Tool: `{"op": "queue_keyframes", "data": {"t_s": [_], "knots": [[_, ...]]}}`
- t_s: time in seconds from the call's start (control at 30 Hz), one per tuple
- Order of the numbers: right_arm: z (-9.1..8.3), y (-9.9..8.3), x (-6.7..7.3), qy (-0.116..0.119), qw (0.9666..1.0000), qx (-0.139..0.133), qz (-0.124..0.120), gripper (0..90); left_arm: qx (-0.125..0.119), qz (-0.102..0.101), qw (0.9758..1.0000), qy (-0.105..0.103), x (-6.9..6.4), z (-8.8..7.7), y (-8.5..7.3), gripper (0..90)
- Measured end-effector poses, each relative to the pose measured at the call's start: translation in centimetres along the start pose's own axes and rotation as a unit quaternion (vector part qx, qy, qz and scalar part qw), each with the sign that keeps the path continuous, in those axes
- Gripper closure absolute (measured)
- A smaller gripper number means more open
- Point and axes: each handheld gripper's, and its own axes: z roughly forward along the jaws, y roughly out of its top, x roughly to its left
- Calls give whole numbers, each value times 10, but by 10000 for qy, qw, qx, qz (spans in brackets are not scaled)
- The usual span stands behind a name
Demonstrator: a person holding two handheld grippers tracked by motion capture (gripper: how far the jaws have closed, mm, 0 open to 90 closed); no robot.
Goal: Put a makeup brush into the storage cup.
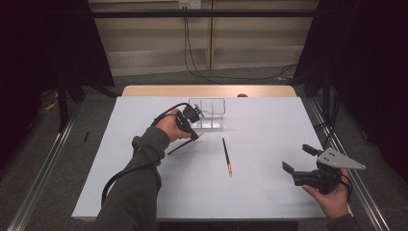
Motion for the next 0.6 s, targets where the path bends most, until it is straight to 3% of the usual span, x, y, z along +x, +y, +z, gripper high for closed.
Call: {"op": "queue_keyframes", "data": {"t_s": [0.27,0.47,0.6], "knots": [[0,0,0,1,10000,-10,-18,43,-555,-138,9983,55,1,-9,0,843],[0,0,0,37,10000,-3,1,43,-902,-161,9958,59,0,-14,1,843],[0,0,0,19,10000,9,11,43,-1173,-233,9928,54,-2,-17,3,843]]}}
